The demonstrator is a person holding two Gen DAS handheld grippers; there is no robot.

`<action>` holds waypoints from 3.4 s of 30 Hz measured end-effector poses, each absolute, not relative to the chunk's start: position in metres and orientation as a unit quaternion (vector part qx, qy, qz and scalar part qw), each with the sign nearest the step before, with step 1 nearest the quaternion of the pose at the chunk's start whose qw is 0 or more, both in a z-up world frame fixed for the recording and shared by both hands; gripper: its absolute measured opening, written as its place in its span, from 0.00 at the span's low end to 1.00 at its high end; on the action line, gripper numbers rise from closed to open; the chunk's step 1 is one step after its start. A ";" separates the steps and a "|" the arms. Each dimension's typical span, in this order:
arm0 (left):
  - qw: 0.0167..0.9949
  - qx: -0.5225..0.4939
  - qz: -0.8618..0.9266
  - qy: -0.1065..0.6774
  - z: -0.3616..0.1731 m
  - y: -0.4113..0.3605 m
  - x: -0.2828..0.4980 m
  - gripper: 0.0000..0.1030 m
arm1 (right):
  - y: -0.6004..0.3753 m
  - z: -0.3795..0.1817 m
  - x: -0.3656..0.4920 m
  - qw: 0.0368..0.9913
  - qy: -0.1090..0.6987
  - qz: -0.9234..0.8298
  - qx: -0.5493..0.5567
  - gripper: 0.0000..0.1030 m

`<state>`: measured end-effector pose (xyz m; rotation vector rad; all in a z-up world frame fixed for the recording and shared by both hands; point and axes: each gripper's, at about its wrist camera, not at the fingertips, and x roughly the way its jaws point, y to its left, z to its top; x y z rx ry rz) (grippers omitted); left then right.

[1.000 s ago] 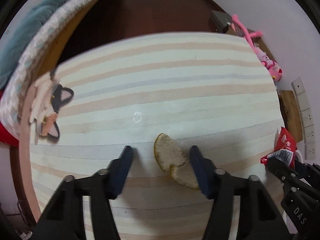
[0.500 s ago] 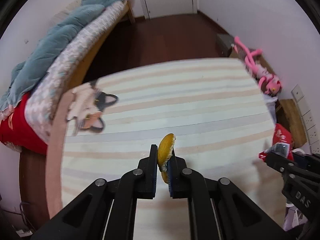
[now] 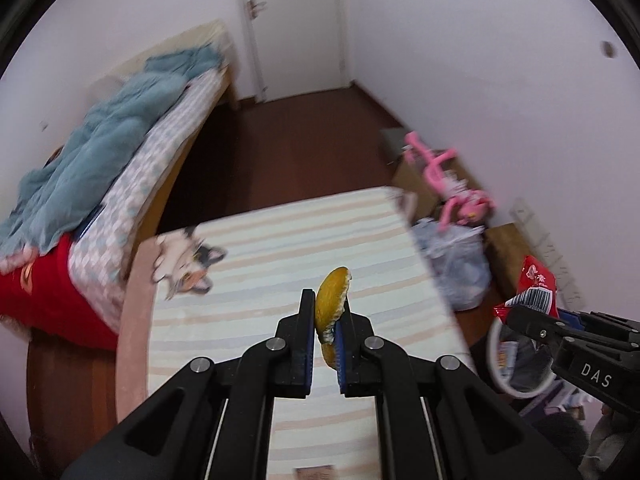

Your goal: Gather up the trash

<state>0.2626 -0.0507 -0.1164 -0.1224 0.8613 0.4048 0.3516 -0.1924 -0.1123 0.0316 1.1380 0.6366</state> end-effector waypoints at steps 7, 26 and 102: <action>0.906 -0.034 0.107 0.407 -0.096 -0.144 0.299 0.06 | -0.314 -0.071 0.360 0.835 0.499 0.228 0.047 0.28; 0.810 0.048 -0.074 0.580 -0.245 -0.357 0.467 0.06 | -0.518 -0.262 0.461 0.766 0.625 0.067 0.137 0.28; 0.847 -0.069 -0.123 0.513 -0.025 -0.273 0.282 0.95 | -0.482 0.017 0.278 0.801 0.551 0.187 0.139 1.00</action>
